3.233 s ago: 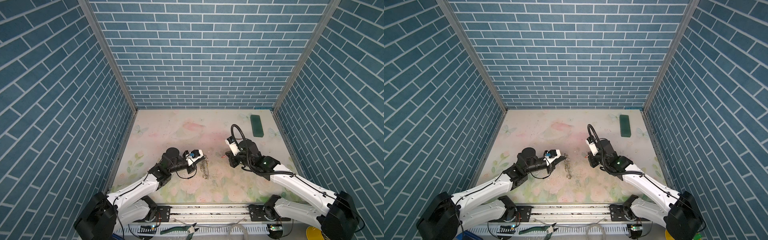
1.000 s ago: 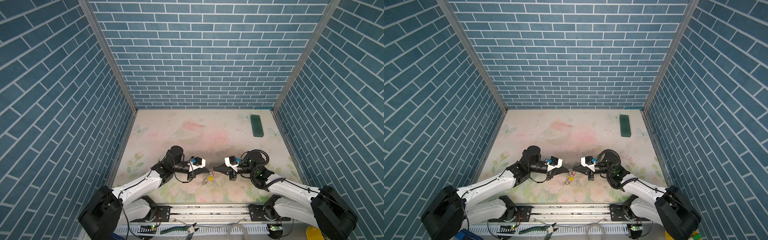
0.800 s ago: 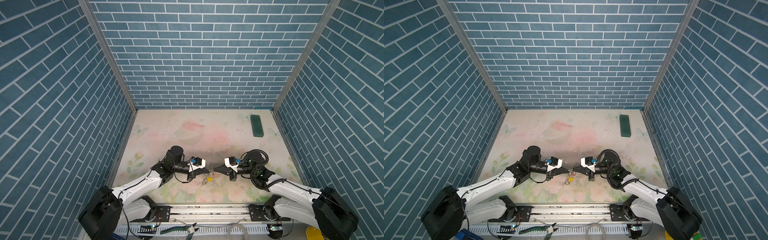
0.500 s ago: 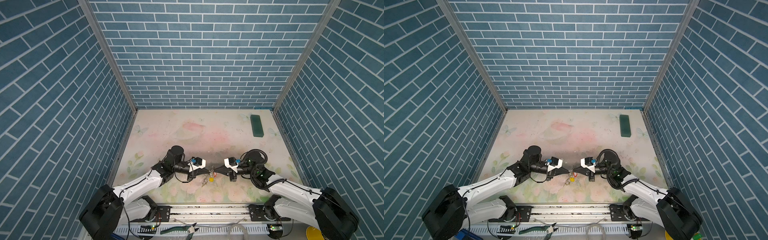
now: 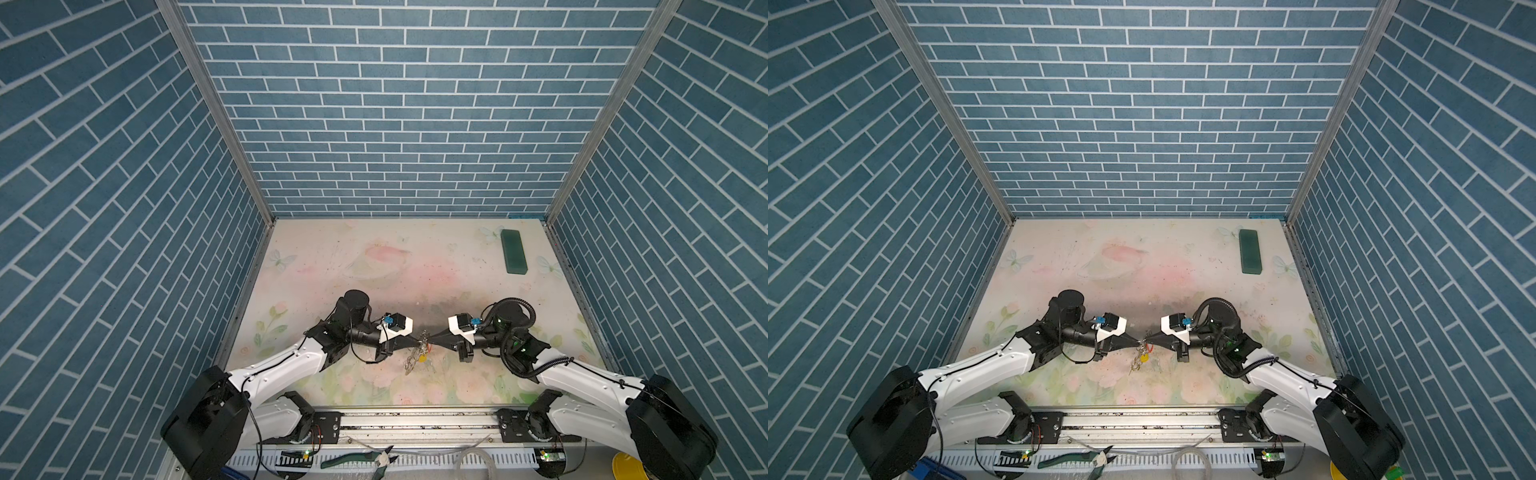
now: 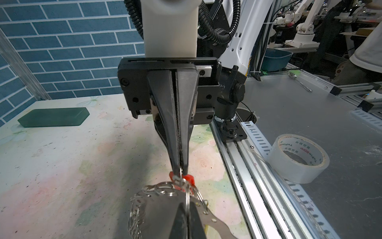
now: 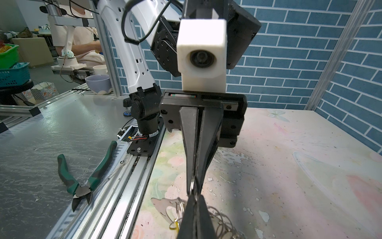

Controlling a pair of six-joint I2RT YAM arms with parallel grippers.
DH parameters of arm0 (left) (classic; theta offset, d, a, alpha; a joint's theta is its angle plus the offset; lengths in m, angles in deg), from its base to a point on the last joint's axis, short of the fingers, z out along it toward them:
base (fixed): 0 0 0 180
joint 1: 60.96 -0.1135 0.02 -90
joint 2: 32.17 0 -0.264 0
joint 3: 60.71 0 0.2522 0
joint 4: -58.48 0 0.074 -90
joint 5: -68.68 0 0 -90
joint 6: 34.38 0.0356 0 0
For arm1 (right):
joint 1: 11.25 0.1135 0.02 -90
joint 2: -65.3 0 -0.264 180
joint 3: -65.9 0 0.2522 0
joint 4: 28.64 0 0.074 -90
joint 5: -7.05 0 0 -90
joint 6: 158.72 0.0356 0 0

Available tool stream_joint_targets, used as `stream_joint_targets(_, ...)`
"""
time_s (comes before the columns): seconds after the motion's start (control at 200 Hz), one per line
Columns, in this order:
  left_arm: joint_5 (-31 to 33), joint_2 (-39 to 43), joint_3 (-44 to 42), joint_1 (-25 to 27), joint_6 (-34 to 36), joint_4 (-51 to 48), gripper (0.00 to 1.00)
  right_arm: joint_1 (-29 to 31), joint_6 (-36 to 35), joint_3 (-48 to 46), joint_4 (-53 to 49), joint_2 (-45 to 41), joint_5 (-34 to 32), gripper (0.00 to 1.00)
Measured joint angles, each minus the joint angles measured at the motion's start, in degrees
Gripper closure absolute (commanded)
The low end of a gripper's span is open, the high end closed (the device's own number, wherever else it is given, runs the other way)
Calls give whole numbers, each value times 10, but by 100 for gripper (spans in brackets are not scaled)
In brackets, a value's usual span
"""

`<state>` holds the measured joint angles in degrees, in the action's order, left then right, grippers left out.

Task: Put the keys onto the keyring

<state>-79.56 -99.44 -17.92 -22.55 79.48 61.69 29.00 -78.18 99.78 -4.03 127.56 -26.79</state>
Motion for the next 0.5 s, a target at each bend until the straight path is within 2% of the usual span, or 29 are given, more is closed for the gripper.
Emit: stream_joint_targets(0.5,0,-2,4,0,0,-5,100,3,0,0,-3,-6,3,100)
